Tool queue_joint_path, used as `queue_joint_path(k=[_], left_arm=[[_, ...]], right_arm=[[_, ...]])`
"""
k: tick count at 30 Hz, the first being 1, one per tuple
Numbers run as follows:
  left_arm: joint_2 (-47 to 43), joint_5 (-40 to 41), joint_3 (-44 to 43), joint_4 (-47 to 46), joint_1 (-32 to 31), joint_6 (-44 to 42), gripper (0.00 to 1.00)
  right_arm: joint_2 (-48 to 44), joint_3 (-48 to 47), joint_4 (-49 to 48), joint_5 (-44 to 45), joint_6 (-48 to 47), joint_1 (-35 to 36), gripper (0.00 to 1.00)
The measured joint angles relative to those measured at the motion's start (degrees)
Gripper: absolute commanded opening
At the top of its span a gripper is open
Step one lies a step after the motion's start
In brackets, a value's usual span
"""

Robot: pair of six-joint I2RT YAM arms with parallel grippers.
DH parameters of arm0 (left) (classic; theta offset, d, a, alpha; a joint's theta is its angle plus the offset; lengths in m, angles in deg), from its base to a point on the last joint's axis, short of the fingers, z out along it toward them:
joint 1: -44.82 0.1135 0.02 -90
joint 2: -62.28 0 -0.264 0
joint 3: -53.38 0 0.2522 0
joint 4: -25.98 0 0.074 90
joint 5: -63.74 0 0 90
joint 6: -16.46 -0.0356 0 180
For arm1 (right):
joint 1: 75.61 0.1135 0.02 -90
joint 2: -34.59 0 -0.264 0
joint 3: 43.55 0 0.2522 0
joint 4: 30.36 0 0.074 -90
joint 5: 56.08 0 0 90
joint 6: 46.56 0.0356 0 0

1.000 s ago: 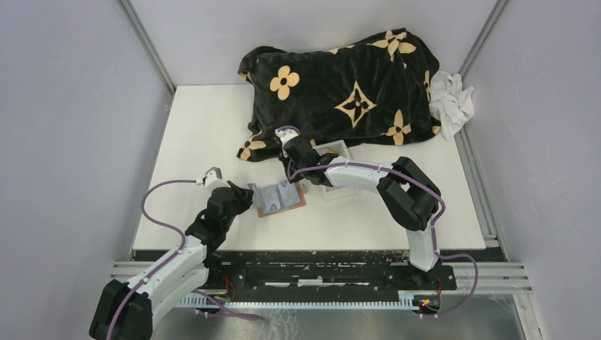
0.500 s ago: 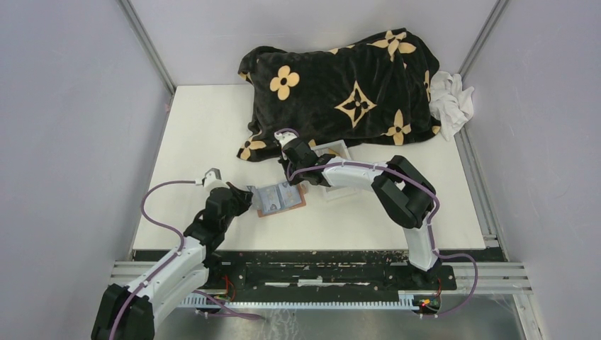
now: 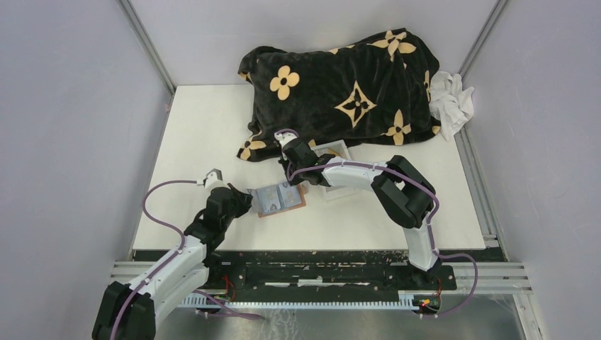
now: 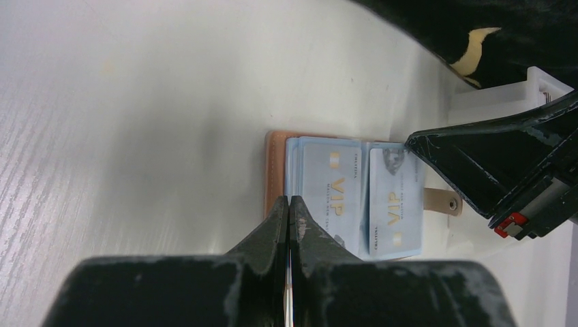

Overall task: Put the credit cards into the card holder
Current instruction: Turn over the card slot in the card holder.

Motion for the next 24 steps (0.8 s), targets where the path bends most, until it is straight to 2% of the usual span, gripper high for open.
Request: queue_joint_path(k=[24], left_arm=[[2.0, -4.9, 2.9, -7.5, 2.0, 0.9, 0.03]], right_arm=[[0.8, -0.3, 0.4, 0.0, 0.0, 0.0, 0.01]])
